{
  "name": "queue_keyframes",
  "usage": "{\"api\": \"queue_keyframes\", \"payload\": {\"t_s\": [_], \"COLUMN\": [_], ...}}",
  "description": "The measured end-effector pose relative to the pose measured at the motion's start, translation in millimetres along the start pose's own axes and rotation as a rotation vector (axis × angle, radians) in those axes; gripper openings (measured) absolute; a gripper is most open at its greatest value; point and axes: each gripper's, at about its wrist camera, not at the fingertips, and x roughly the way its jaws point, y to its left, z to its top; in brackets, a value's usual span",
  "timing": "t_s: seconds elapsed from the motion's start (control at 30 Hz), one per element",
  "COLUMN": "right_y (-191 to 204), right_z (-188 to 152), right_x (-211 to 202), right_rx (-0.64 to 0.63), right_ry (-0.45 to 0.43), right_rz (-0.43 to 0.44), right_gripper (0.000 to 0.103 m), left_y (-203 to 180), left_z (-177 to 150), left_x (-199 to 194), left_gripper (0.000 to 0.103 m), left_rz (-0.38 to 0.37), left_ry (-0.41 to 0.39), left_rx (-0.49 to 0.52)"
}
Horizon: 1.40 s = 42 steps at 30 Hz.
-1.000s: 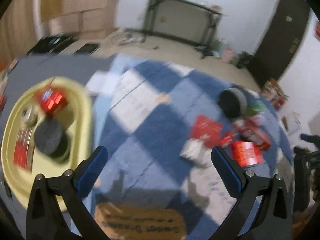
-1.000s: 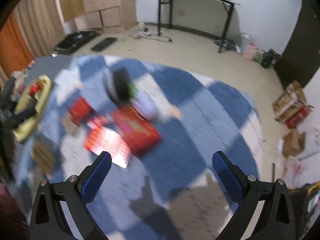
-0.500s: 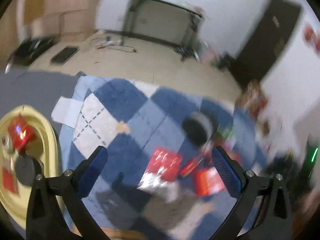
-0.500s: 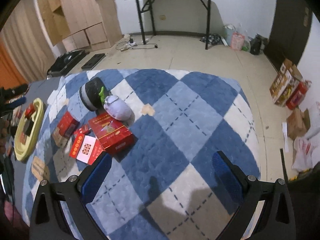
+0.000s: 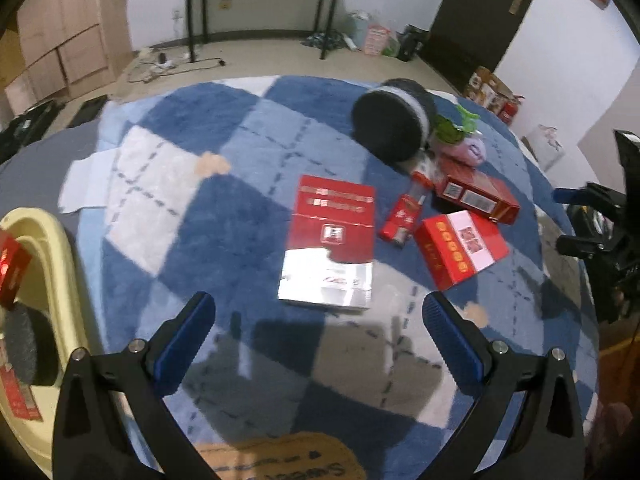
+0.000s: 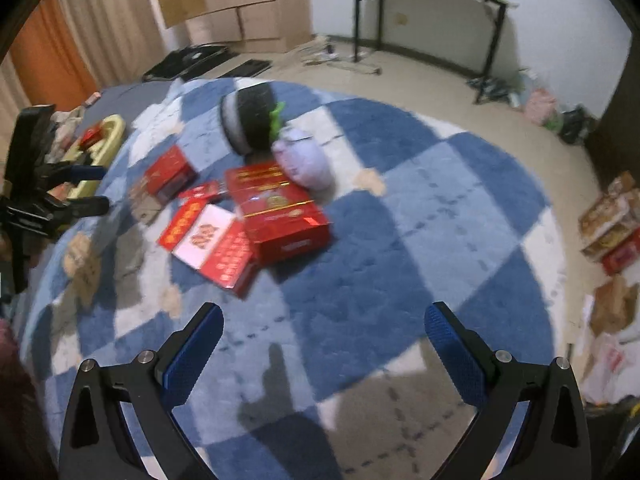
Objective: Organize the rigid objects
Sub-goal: 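Grasp the red Diamond box with the right tool while the left tool grasps the silver-red box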
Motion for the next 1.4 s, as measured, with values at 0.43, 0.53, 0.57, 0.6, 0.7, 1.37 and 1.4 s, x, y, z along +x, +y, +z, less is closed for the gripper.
{"api": "queue_keyframes", "payload": {"t_s": [0.43,0.53,0.57,0.6,0.7,1.37,1.4], "right_y": [-17,-19,-18,-17,-11,3,3], "right_z": [18,23,25,28,34,60,61], "right_x": [29,34,36,39,47,96,98], "right_rx": [0.032,0.046,0.050,0.051,0.041,-0.013,-0.016], "right_ry": [0.011,0.007,0.007,0.009,0.002,0.037,0.041], "right_rz": [0.123,0.159,0.168,0.178,0.182,0.160,0.157], "right_gripper": [0.103,0.103,0.103,0.103,0.103,0.100,0.099], "left_y": [-3,-7,-10,-11,-8,-1,-2], "left_z": [9,15,18,19,19,20,20], "left_x": [19,25,27,28,31,51,51], "left_gripper": [0.103,0.103,0.103,0.103,0.103,0.102,0.102], "left_rz": [-0.012,-0.037,-0.032,-0.030,-0.039,-0.076,-0.078], "left_ry": [0.034,0.040,0.035,0.033,0.038,0.059,0.057], "left_rx": [-0.005,-0.021,-0.004,0.003,-0.012,-0.044,-0.041]}}
